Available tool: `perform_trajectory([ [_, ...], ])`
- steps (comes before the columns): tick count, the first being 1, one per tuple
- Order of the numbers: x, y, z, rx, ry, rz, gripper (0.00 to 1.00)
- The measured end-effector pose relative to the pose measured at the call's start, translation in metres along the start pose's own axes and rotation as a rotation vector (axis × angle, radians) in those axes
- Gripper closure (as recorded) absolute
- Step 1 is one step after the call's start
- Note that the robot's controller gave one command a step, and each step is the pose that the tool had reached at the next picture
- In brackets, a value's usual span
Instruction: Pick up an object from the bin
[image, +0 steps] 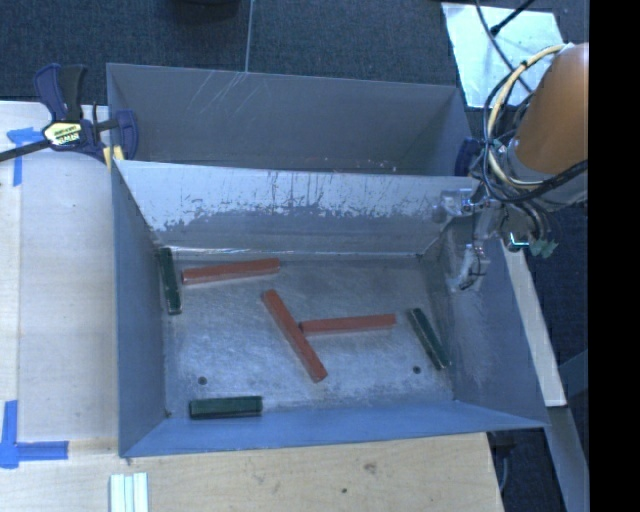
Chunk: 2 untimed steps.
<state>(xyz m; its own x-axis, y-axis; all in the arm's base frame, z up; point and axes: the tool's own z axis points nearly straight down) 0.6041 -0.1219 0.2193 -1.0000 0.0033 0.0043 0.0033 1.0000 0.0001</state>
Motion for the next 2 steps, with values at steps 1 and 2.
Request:
perform_trajectory([
  [1, -0.004, 0.076, 0.151, 0.000, -0.003, -0.336, 0.00],
  [2, 0.018, 0.105, 0.117, 0.001, -0.007, -0.325, 0.00],
])
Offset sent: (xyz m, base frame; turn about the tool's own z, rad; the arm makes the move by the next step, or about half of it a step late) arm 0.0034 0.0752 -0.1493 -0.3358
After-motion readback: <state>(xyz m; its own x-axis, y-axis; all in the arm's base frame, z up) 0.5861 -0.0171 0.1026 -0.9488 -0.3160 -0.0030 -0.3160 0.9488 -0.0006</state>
